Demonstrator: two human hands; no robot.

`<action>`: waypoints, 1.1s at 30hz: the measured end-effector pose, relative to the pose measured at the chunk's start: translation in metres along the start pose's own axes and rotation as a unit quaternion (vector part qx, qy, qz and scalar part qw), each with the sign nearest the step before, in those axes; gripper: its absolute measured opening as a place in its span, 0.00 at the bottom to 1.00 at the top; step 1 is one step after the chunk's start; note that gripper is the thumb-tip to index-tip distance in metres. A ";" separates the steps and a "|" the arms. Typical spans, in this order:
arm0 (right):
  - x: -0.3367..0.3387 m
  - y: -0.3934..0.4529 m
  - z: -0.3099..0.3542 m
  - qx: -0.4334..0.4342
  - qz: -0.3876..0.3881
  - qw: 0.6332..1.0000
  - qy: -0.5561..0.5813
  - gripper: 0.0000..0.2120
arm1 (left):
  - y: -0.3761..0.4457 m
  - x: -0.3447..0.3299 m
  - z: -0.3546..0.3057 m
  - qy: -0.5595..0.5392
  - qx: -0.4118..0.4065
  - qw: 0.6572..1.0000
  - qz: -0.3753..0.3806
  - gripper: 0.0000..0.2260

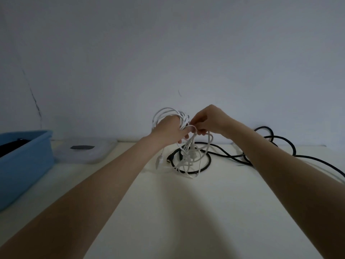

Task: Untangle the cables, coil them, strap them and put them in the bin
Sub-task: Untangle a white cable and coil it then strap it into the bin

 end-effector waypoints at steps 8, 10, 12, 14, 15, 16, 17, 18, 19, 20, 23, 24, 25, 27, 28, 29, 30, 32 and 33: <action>0.000 -0.005 -0.008 0.021 -0.128 0.943 0.305 0.12 | -0.009 -0.006 -0.002 0.100 -0.023 0.993 0.055 0.22; 0.007 -0.004 -0.012 -0.027 -0.202 0.898 0.390 0.12 | -0.008 -0.005 0.002 0.079 -0.012 0.994 0.072 0.28; 0.012 -0.003 -0.018 -0.060 -0.257 0.870 0.417 0.12 | -0.003 -0.004 0.004 0.085 -0.005 0.993 0.087 0.28; 0.012 -0.004 -0.019 -0.075 -0.252 0.883 0.388 0.10 | -0.001 -0.003 0.003 0.112 -0.002 0.988 0.109 0.26; 0.012 -0.005 -0.019 -0.085 -0.225 0.894 0.378 0.08 | -0.001 -0.002 0.003 0.125 -0.003 0.986 0.113 0.25; 0.012 -0.005 -0.019 -0.100 -0.184 0.905 0.372 0.06 | -0.001 -0.001 0.004 0.136 -0.001 0.985 0.109 0.23; 0.013 -0.006 -0.020 -0.116 -0.127 0.917 0.359 0.06 | -0.001 0.001 0.006 0.143 0.005 0.985 0.101 0.21; 0.015 -0.007 -0.022 -0.129 -0.052 0.937 0.319 0.07 | -0.002 0.002 0.009 0.146 0.014 0.985 0.095 0.19; 0.016 -0.010 -0.023 -0.136 0.029 0.959 0.247 0.08 | -0.003 0.003 0.012 0.142 0.021 0.986 0.090 0.19; 0.016 -0.012 -0.023 -0.134 0.094 0.972 0.166 0.07 | -0.004 0.005 0.015 0.130 0.028 0.988 0.083 0.19; 0.011 -0.016 -0.025 -0.127 0.125 0.976 0.126 0.08 | -0.003 0.011 0.017 0.079 0.041 0.995 0.042 0.19; 0.007 -0.014 -0.024 -0.133 0.095 0.972 0.167 0.09 | -0.003 0.013 0.016 0.074 0.046 0.996 0.022 0.21; 0.005 -0.013 -0.022 -0.145 0.044 0.966 0.211 0.10 | -0.004 0.014 0.014 0.076 0.047 0.996 0.002 0.22; 0.004 -0.005 -0.025 -0.207 -0.104 0.915 0.329 0.14 | -0.008 0.013 0.013 0.104 0.040 0.994 0.000 0.23; 0.007 -0.004 -0.029 -0.243 -0.172 0.863 0.409 0.16 | -0.011 0.010 0.015 0.119 0.036 0.992 0.009 0.22; 0.011 -0.004 -0.033 -0.266 -0.223 0.800 0.490 0.17 | -0.015 0.008 0.019 0.120 0.033 0.992 0.006 0.22; 0.017 -0.005 -0.037 -0.276 -0.255 0.743 0.553 0.17 | -0.017 0.007 0.024 0.097 0.041 0.994 -0.012 0.23; 0.023 -0.011 -0.041 -0.288 -0.274 0.707 0.585 0.16 | -0.013 0.012 0.034 -0.013 0.106 0.992 -0.070 0.22; 0.022 -0.013 -0.041 -0.292 -0.269 0.722 0.566 0.16 | -0.008 0.017 0.037 -0.069 0.139 0.983 -0.103 0.21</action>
Point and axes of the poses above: each hand's wrist, its own y-axis towards the middle knuckle, its own x-axis out of the back of the hand, z = x × y, the point moved 1 cm from there along y, towards the middle knuckle, and after that the axes turned 9 degrees about -y, right-handed, at the moved point
